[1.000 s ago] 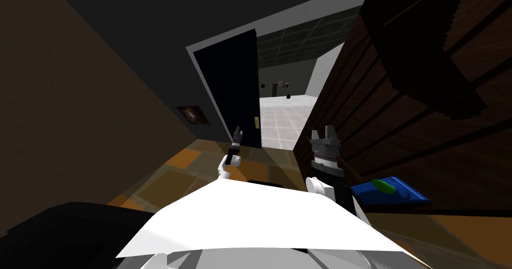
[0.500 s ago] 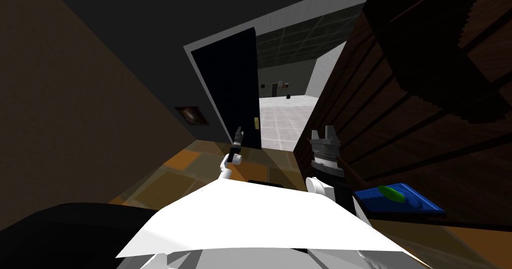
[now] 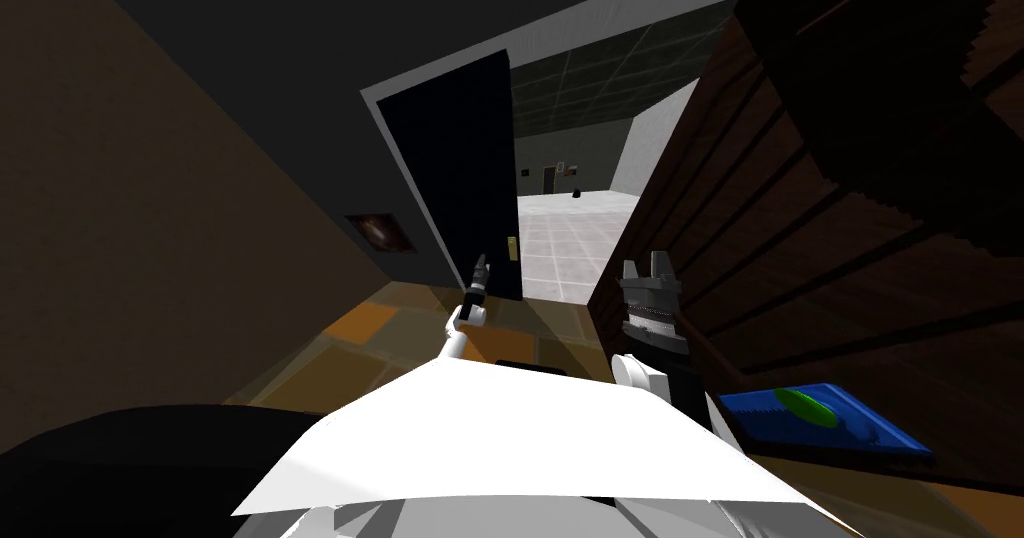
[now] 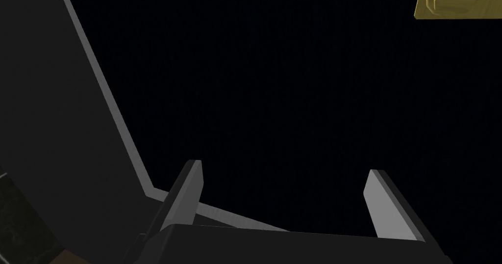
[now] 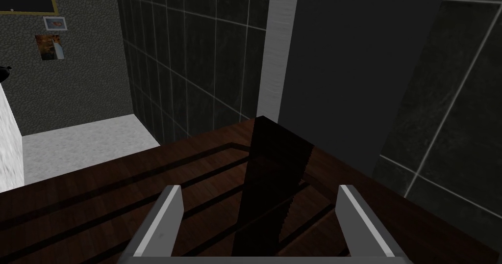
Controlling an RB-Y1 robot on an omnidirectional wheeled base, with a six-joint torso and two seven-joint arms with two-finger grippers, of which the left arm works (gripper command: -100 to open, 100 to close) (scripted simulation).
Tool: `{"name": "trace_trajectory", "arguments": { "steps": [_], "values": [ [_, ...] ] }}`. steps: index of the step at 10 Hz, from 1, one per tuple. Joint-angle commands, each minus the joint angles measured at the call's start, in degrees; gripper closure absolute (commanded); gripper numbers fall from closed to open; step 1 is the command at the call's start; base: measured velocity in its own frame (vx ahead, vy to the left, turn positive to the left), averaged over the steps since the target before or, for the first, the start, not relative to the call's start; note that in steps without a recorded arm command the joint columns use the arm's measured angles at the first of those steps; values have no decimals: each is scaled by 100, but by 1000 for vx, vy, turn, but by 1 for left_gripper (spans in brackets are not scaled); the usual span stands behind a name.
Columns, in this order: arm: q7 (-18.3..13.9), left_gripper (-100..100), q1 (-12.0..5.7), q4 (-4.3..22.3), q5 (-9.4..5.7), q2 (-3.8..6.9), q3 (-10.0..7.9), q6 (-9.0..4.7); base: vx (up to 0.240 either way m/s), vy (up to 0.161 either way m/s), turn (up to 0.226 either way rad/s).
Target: Pull the door open
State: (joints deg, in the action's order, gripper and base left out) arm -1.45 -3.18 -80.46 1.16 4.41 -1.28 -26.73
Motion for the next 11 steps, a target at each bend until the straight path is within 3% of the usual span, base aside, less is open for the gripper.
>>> {"name": "trace_trajectory", "arguments": {
  "steps": [1, 2, 5, 8, 11],
  "values": [
    [21, -100, -187, 286, -38, 3, -19, -12, 82, 7, -10],
    [21, -100, -187, 362, -38, 3, -19, -12, 62, 6, -3],
    [62, -100, -562, 943, -110, -12, -58, -5, 79, -6, -5],
    [75, -100, -686, 1234, -133, -17, -71, -3, 54, -2, -2],
    [113, -100, -1038, 1791, -200, -44, -107, 4, 79, 3, -5]
  ]
}}
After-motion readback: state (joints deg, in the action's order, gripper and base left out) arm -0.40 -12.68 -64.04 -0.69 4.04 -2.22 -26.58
